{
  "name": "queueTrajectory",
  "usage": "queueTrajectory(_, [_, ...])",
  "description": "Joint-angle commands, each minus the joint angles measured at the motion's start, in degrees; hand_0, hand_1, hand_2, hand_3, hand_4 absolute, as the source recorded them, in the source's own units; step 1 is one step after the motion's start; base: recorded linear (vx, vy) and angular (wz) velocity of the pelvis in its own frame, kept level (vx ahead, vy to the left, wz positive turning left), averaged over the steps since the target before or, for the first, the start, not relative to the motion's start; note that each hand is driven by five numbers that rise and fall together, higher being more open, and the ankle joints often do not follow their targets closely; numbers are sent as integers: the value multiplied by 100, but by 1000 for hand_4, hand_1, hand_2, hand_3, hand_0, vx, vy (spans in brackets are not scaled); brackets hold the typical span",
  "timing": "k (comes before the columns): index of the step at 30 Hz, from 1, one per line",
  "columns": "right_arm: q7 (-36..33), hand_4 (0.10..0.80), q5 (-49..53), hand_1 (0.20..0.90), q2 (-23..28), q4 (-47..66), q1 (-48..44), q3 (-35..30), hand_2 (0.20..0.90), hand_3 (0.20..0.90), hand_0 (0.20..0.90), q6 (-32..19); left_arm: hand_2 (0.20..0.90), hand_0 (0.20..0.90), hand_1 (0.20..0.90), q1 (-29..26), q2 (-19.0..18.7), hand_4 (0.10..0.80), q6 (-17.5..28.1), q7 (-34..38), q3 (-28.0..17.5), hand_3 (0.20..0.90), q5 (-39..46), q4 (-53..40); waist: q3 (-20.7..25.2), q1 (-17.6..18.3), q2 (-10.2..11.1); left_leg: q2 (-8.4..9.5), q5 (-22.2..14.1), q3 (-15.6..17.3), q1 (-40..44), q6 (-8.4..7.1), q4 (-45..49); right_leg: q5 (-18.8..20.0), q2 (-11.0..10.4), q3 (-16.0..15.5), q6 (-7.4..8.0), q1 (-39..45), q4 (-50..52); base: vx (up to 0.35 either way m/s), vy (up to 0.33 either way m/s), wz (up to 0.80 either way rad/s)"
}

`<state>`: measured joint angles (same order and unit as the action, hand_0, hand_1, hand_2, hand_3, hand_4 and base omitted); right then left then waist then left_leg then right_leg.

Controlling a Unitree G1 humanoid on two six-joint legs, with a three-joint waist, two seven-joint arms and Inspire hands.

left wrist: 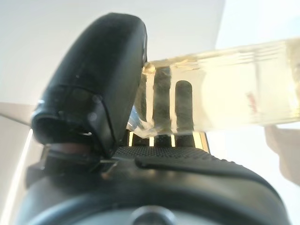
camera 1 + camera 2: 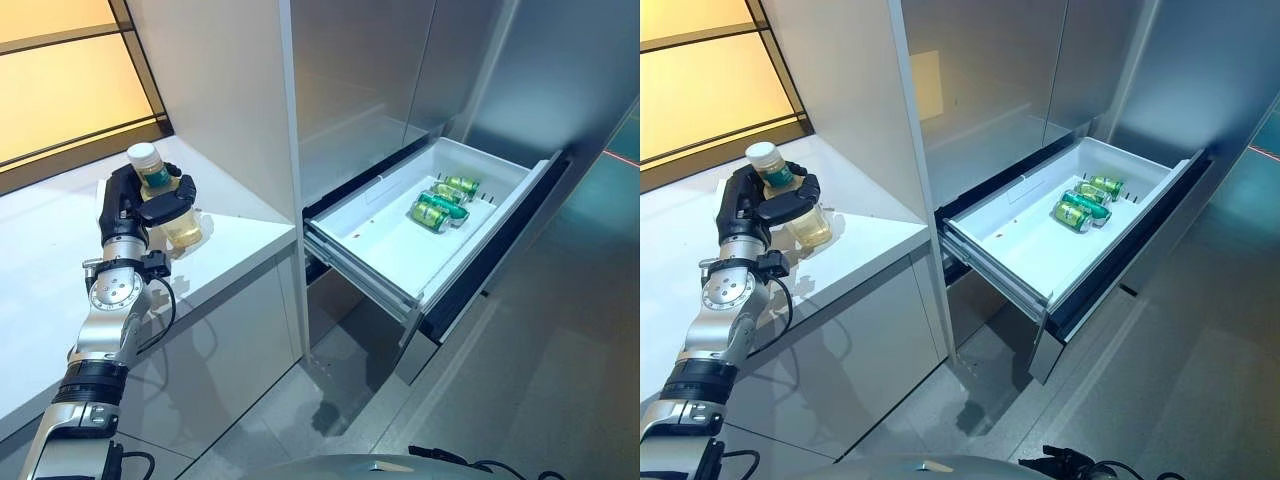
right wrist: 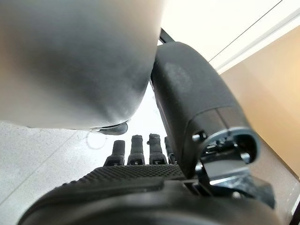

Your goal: Put drinks into fridge and close the fridge

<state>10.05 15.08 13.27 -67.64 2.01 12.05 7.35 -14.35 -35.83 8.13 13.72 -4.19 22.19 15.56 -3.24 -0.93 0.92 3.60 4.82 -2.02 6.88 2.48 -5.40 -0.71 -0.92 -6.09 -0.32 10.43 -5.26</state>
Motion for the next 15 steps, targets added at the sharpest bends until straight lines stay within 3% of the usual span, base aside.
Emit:
queueTrajectory(1, [27,800,-92,900,8,-113,32,226,900,900,900,-33,300,300,300,-1008,-421,100,619,90,-77,200,-453,71,148,49,-133,-34,-765,134,296,-47,40,-10,-132,190,340,-160,258,15,-21,-11])
queueTrajectory(4, [47,800,-92,900,19,-115,49,216,900,900,900,-57,300,300,300,-1005,-424,100,673,86,-48,200,-247,40,159,57,-127,-30,-763,123,282,-52,40,7,-121,217,346,-163,227,11,-24,-7])
queueTrajectory(7, [41,800,-29,900,28,-105,49,209,900,900,900,-99,300,300,300,-1066,-302,100,754,-171,-77,200,678,-92,158,68,-119,-33,-759,124,282,-59,40,20,-118,225,348,-158,208,4,-13,-2])
queueTrajectory(8, [58,800,19,900,44,-63,46,194,900,900,900,-181,300,300,300,-1064,-136,100,877,-403,-133,200,1451,-285,153,68,-109,-34,-759,117,286,-61,40,27,-116,223,343,-149,195,0,0,0])
queueTrajectory(12, [-14,800,4,900,17,333,-18,267,900,900,900,-302,300,300,300,-1036,432,100,984,-1130,-244,200,2903,-1155,132,60,-94,-37,-747,79,290,-65,40,30,-110,227,312,-143,203,0,0,0])
queueTrajectory(15, [-22,800,52,900,15,653,-126,399,900,900,900,-301,300,300,300,-1123,756,100,921,-1389,-238,200,3258,-1949,132,38,-76,-41,-738,49,280,-74,40,27,-108,216,287,-135,196,-13,-7,0])
